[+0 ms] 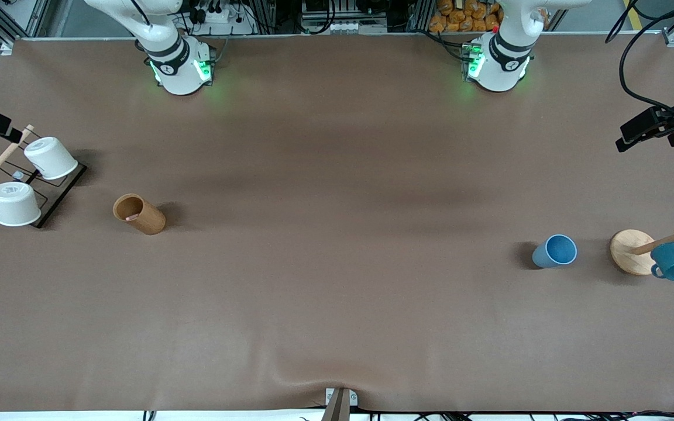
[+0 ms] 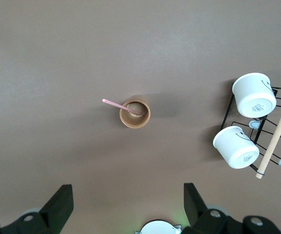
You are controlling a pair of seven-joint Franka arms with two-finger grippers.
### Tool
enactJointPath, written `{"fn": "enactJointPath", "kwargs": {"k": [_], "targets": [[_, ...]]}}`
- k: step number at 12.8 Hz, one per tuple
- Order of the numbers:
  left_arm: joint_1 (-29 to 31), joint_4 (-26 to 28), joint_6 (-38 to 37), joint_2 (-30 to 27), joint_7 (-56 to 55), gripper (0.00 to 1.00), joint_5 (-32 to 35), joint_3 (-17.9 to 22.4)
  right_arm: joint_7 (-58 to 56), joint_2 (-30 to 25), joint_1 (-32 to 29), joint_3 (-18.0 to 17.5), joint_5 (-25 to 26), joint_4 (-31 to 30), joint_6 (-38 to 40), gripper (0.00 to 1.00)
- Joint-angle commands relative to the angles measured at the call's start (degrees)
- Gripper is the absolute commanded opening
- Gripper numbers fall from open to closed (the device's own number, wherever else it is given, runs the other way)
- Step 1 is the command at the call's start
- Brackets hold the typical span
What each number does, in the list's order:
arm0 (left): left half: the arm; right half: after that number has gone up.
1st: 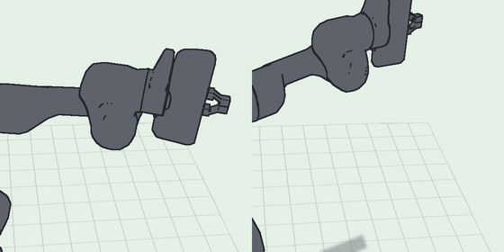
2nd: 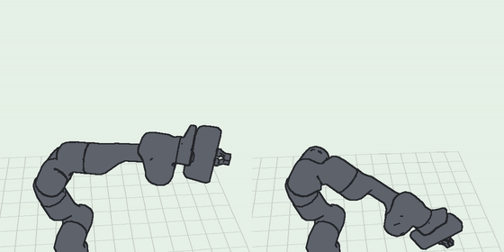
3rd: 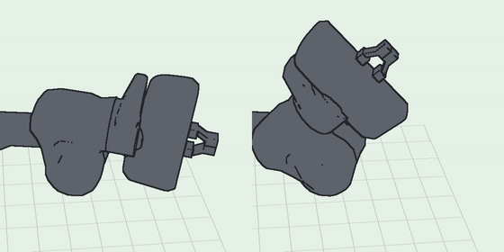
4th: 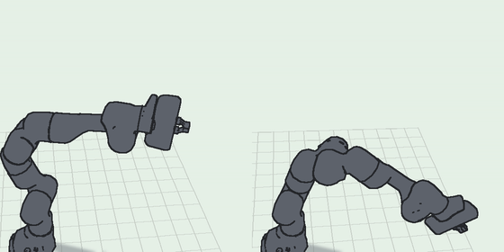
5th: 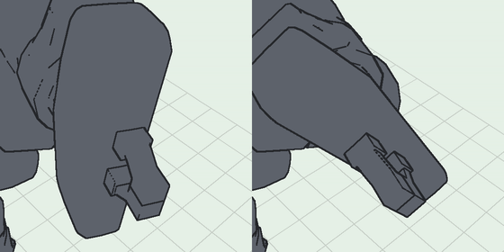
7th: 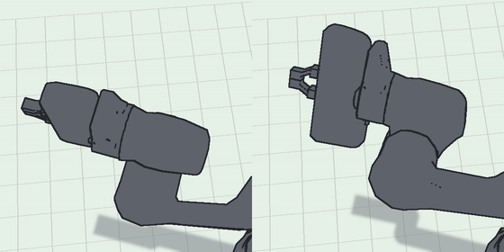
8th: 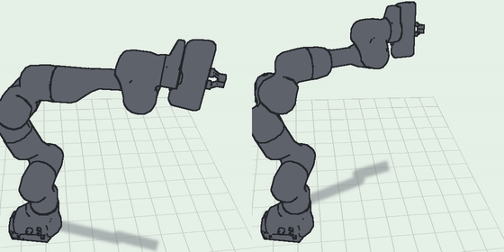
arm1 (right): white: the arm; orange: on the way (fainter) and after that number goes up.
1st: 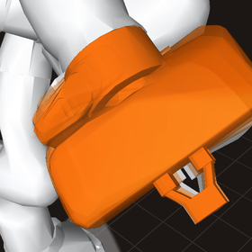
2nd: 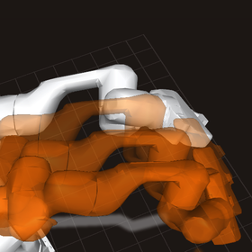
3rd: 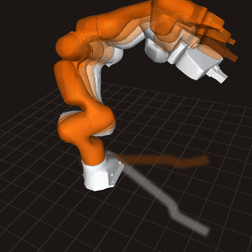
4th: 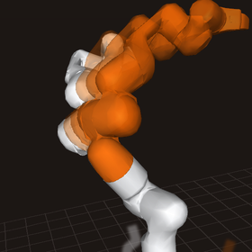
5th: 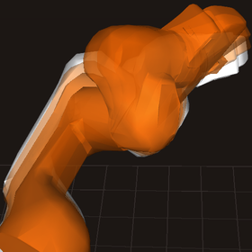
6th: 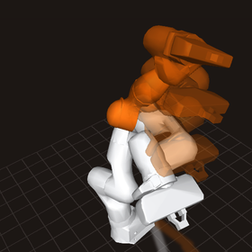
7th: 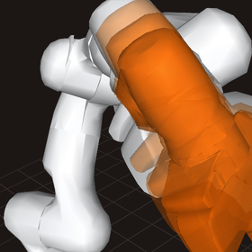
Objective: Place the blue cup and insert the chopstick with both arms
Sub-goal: 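Reach the left gripper to the blue cup while the right gripper reaches the wooden cup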
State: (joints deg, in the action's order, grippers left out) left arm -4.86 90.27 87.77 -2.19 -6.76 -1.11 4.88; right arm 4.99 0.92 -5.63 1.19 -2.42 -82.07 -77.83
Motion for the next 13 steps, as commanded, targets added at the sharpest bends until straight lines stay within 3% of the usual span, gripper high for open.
{"fn": "enactJointPath", "kwargs": {"k": [1, 8, 11, 13], "targets": [[0.29, -0.1, -0.67, -0.54, 1.31, 1.0, -0.47, -0.13, 0.11, -0.4, -0.96, -0.93, 0.49, 0.34, 0.4, 1.0], [0.46, -2.47, 0.72, 3.85, 2.72, 1.0, -0.29, 0.13, 0.19, -0.4, -0.96, -0.92, 0.23, 0.34, 0.31, 1.0], [1.34, 0.42, 4.67, 5.52, 2.9, 1.0, 0.58, 0.31, 0.2, -0.4, -0.96, -0.92, 0.14, 0.34, 0.31, 1.0], [3.44, 6.03, 10.81, 5.26, 2.98, 1.0, 1.11, 0.13, 0.2, -0.4, -0.96, -0.92, 0.23, 0.34, 0.31, 1.0]]}}
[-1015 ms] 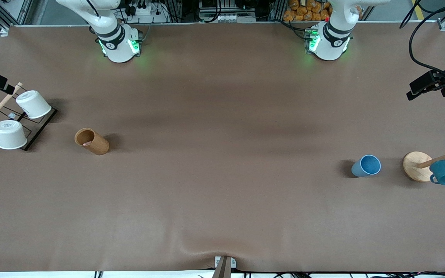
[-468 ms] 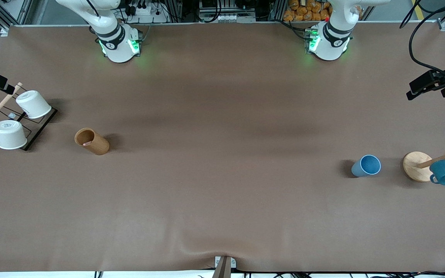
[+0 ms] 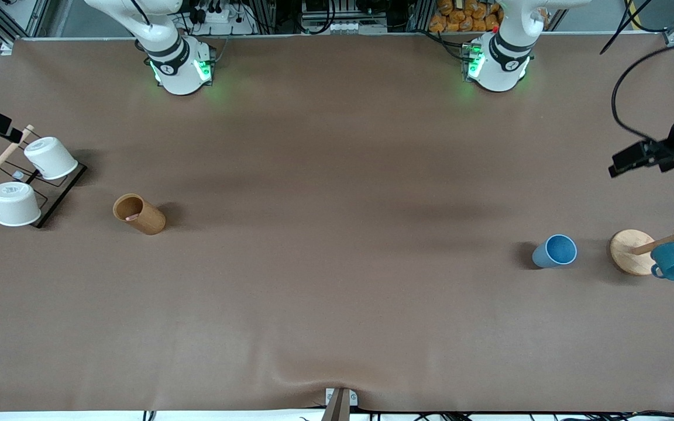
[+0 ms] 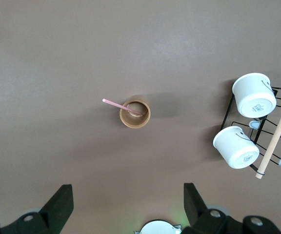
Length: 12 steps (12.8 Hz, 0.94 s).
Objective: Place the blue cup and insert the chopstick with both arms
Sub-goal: 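Reach the left gripper to the blue cup while the right gripper reaches the wooden cup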
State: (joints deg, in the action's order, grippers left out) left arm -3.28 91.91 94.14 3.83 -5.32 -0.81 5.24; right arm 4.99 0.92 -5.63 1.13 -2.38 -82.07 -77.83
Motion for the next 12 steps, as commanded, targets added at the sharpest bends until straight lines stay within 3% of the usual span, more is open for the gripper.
{"fn": "enactJointPath", "kwargs": {"k": [1, 7, 10, 12], "targets": [[1.96, 6.77, 6.47, -0.67, 1.55, 1.0, 0.81, -0.23, 0.2, -0.4, -1.05, -0.87, 0.19, 0.33, 0.31, 1.0], [2.23, 22.6, 26.5, 0.55, 1.81, 1.0, 0.99, -0.32, 0.37, 0.22, -0.44, -0.96, -0.69, 0.33, -0.74, 1.0], [4.69, 22.97, 33.37, 6.26, 1.81, 1.0, 0.98, -0.41, 0.02, 2.06, 1.75, -1.13, -0.78, 0.16, -0.74, 1.0], [4.86, 22.97, 36.71, 8.9, 1.9, 1.0, 0.9, -0.41, 0.02, 7.4, 2.03, -1.22, -0.95, 0.25, -1.62, 1.0]]}}
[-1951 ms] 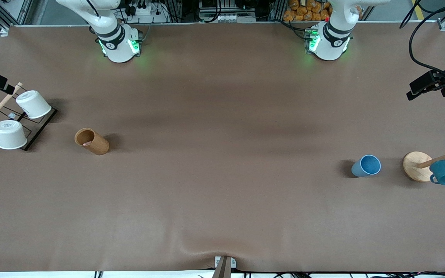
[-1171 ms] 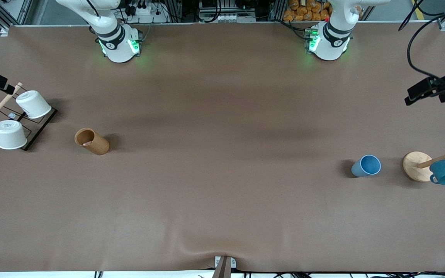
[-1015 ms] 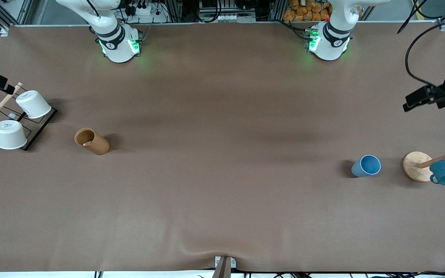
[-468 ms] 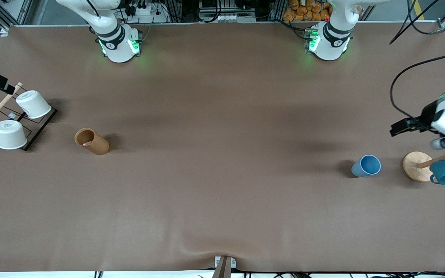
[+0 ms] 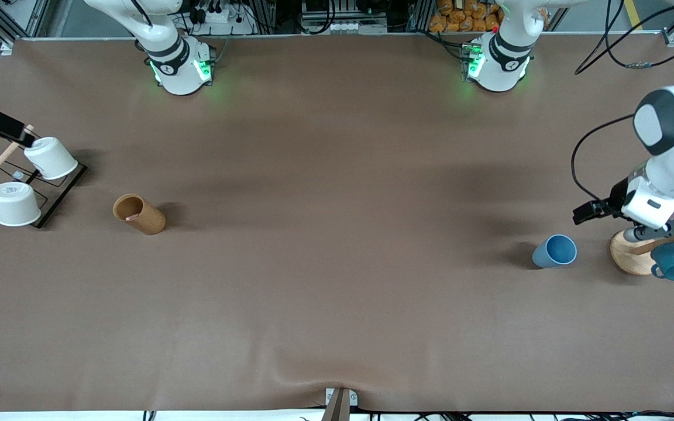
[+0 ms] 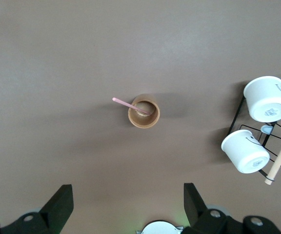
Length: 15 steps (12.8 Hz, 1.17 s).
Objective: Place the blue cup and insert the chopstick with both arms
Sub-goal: 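Reach the left gripper to the blue cup while the right gripper reaches the wooden cup, then grasp the blue cup with the left gripper while the right gripper lowers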
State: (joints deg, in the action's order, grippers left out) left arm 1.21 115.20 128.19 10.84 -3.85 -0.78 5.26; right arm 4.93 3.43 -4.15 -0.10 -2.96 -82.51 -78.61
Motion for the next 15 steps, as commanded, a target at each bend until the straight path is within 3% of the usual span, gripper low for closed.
{"fn": "enactJointPath", "kwargs": {"k": [1, 6, 9, 10, 13, 15], "targets": [[0.46, -0.5, 4.85, 3.21, 0.34, 1.0, 0.87, -0.43, 0.08, 7.36, 1.42, -0.16, -0.29, 0.77, -1.89, 1.0], [0.64, -1.21, 12.51, 8.93, 0.43, 1.0, 0.78, -0.52, -0.19, 13.96, 4.32, -0.07, -0.12, 0.77, -6.21, 1.0], [0.55, -1.21, 15.24, 11.22, 0.34, 0.91, 0.17, -0.52, -0.45, 17.83, 5.9, -0.07, 0.5, 0.77, -6.21, 1.0], [0.64, -1.21, 15.24, 11.49, 0.43, 0.83, 0.17, -0.52, -2.19, 18.36, 6.08, -0.07, 0.59, 0.69, -6.21, 1.0], [0.73, -1.56, 15.77, 12.89, 0.43, 0.47, -0.27, -0.6, -5.98, 21.53, 6.26, -0.07, 3.4, 0.77, -6.21, 1.0], [0.64, -2.26, 16.04, 14.04, 0.43, 0.08, -0.27, -0.69, -7.65, 23.2, 7.13, 0.02, 4.18, 0.77, -6.21, 1.0]]}}
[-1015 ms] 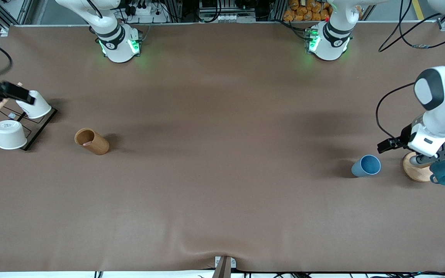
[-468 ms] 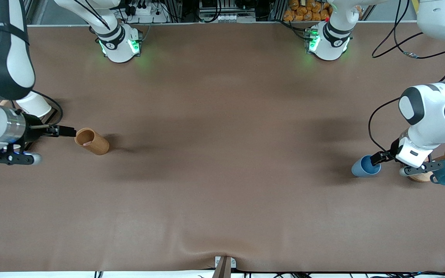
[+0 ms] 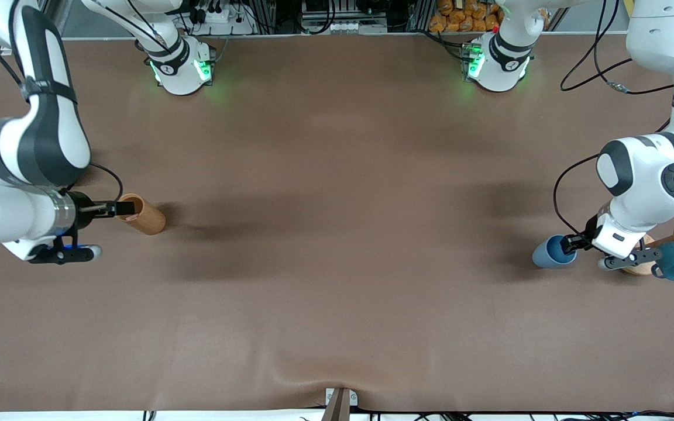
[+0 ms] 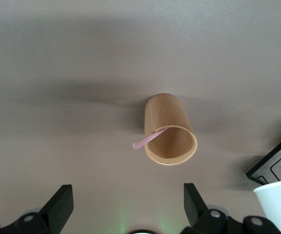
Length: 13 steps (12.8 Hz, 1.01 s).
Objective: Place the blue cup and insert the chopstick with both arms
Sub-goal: 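Grasp the blue cup with the left gripper while the right gripper lowers, then carry the blue cup toward the table middle with the left gripper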
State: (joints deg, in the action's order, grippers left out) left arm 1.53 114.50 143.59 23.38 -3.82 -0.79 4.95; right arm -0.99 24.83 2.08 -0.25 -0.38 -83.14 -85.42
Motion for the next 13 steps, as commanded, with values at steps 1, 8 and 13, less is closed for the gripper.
{"fn": "enactJointPath", "kwargs": {"k": [1, 8, 13], "targets": [[0.06, -1.91, 0.64, 1.76, 0.3, 0.0, -0.27, -0.38, -1.73, 2.41, 1.77, 0.16, 2.65, 1.41, 0.69, 1.0], [-0.47, -1.65, -2.59, -0.34, -0.83, 0.0, -0.18, -7.57, -9.9, 5.93, 3.98, 0.16, 10.13, 1.32, 0.6, 1.0], [-0.99, -3.93, -4.9, -2.2, -5.4, 0.0, -0.18, -18.03, -9.03, 7.78, 3.89, 0.16, 10.05, 1.41, -0.36, 1.0]]}}
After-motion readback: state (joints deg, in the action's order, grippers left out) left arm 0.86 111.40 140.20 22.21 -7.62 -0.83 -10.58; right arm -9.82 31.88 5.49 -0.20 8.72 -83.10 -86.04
